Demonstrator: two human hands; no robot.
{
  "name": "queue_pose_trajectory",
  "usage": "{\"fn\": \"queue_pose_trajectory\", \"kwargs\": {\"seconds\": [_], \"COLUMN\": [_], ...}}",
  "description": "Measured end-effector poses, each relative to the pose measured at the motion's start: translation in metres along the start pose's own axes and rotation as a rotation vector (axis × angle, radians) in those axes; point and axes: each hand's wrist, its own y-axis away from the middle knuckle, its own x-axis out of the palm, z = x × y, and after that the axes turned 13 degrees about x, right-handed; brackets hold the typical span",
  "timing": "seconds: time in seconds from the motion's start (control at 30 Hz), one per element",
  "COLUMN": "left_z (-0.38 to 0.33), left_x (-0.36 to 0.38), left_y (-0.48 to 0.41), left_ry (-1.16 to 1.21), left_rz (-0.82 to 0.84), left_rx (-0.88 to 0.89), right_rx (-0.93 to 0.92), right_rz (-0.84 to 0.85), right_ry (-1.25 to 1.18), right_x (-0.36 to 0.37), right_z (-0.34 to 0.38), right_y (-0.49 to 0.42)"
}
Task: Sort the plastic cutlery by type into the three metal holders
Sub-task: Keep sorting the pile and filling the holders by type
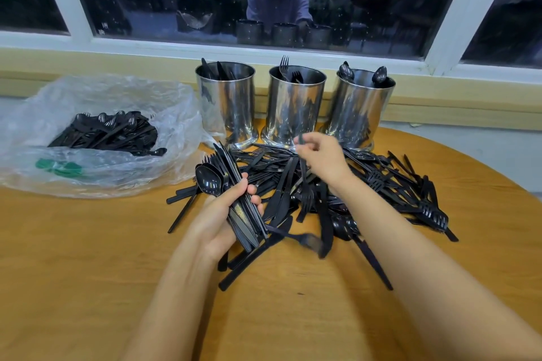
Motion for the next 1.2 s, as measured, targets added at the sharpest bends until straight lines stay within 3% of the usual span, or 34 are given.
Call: {"fn": "queue_pose_trajectory", "kwargs": {"seconds": [0.17,0.4,0.57,0.73,1.07,1.2], "left_z": [0.000,0.008,0.027,0.047,0.045,0.044], "left_x": [0.001,0.022,0.047,0.042,0.038,0.038], "left_y": [0.000,-0.007,-0.017,-0.016,-0.014,-0.013], "left_ry": [0.001,0.000,-0.055,-0.142,-0.169,-0.075], "left_rz": [-0.010,-0.063,-0.160,-0.234,-0.236,-0.254], "left_rx": [0.000,-0.048,-0.030,0.004,0.051,0.088], "right_rx": [-0.068,0.181,0.229,0.244,0.001,-0.091], "right_rz": [-0.148,0.061,-0.002,0.061,-0.008,0.075], "right_ry": [-0.403,-0.682,-0.502,-0.603,-0.320,-0.154], "right_x": [-0.035,-0.036,-0.026,-0.020,0.002,0.007], "right_z": [0.016,-0.017,-0.035,-0.041,-0.040,-0.042], "right_y": [0.012,0.061,0.080,0.087,0.099,0.101]}}
